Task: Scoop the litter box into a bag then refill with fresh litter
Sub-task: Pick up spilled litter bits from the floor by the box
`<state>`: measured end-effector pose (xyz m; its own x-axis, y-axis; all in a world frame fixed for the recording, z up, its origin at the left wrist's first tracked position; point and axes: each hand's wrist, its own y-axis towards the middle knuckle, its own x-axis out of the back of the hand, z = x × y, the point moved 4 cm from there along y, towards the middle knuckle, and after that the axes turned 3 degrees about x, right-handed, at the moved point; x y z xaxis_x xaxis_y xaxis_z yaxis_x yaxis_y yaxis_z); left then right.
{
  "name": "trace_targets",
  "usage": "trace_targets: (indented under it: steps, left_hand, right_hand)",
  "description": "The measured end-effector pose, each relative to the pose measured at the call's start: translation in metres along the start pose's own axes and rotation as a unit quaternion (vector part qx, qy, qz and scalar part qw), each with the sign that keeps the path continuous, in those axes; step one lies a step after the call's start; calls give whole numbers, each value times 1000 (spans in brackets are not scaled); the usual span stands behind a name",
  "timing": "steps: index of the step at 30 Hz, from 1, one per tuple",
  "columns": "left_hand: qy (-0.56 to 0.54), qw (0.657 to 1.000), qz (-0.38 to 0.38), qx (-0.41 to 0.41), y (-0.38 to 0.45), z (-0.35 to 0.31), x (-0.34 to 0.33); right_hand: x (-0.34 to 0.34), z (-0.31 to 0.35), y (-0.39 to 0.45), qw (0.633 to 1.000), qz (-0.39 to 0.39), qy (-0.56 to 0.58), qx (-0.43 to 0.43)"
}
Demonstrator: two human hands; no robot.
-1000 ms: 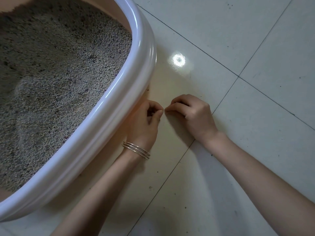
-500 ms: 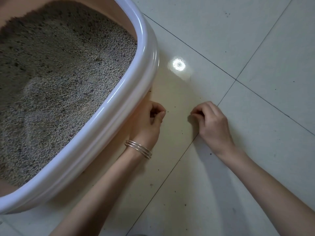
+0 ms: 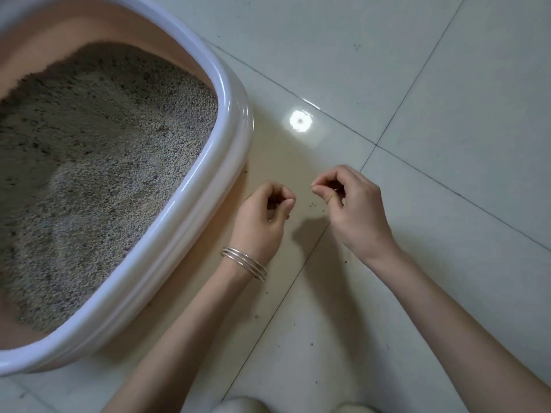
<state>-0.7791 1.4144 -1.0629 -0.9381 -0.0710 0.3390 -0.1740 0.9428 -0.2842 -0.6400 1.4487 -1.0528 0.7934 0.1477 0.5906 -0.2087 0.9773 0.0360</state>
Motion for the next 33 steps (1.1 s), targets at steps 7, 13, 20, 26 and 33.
trace_targets:
  steps: [7,13,20,26,33]
  left_hand:
    - [-6,1000,29,1,-35,-120,40]
    - [19,998,62,3,-88,-282,90]
    - [37,991,123,-39,-146,-493,121]
    - [79,967,215,-111,-192,-641,121]
    - [103,901,358,-223,-276,-753,105]
  right_hand:
    - [81,96,-4,998,43,7,-49]
    - [194,233,-4,995,43,40,-84]
    - [347,393,-7,993,-3,54,-104]
    - [468,491,-39,982,-114,51,-141]
    - [558,569,-134,937,-282,4,-203]
